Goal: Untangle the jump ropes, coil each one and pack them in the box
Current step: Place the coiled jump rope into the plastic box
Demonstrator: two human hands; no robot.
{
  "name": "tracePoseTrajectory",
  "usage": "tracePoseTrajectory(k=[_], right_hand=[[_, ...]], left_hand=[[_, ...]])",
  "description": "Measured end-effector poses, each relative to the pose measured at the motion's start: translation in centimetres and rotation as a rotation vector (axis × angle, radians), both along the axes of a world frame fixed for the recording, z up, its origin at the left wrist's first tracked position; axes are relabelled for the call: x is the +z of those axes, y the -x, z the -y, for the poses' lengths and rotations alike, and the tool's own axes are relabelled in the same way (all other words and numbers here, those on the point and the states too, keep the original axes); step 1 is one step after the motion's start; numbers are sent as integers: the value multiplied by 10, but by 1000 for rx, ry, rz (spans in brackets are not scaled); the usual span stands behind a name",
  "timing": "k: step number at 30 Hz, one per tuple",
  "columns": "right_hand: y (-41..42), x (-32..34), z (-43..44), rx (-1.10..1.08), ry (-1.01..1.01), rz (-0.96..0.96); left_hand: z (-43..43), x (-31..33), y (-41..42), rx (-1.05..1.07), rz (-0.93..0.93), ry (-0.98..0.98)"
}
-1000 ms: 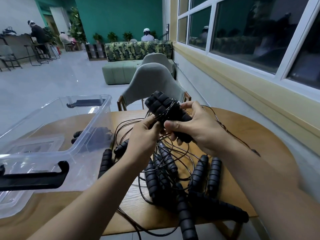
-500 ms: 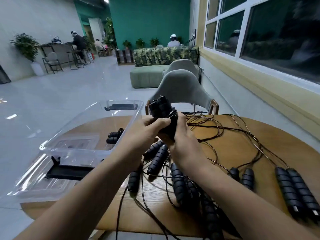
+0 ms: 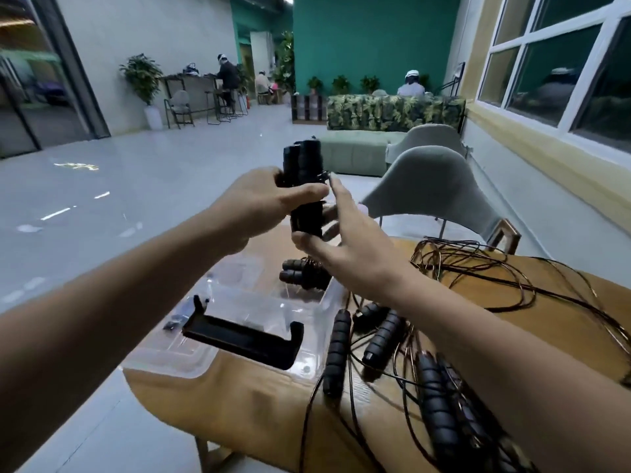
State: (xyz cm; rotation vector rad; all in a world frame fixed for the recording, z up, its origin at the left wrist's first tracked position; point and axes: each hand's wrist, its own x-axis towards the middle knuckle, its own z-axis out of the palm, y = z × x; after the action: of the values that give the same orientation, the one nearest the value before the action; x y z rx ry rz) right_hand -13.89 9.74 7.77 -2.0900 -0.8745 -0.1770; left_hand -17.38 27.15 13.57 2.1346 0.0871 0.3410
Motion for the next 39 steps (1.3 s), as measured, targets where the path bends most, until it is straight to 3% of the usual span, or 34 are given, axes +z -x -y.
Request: tracePoseTrajectory(k=[6,12,14,21,29,39], right_hand=[[-44,-13,0,-142,-255,-57],[-51,-41,-5,-133,-193,-22],[-52,-48,-4,-127,-201,5],[-55,-52,-5,-123,-212,4],[-54,-51,-5,-90,-244,-13],[-56,-54,-4,-97,-182,9]], left_hand=[[-31,-28,-39,-95,-175,-389],[-24,-77,-85,-312,-374,-1031],[-15,-89,-89,-413,-416,-1147],[-15,-116,-107,-575,-479,-1217],[-11,-133,-121,-710,-246,-1386],[-12,-153,-151,-601,-248,-1435]])
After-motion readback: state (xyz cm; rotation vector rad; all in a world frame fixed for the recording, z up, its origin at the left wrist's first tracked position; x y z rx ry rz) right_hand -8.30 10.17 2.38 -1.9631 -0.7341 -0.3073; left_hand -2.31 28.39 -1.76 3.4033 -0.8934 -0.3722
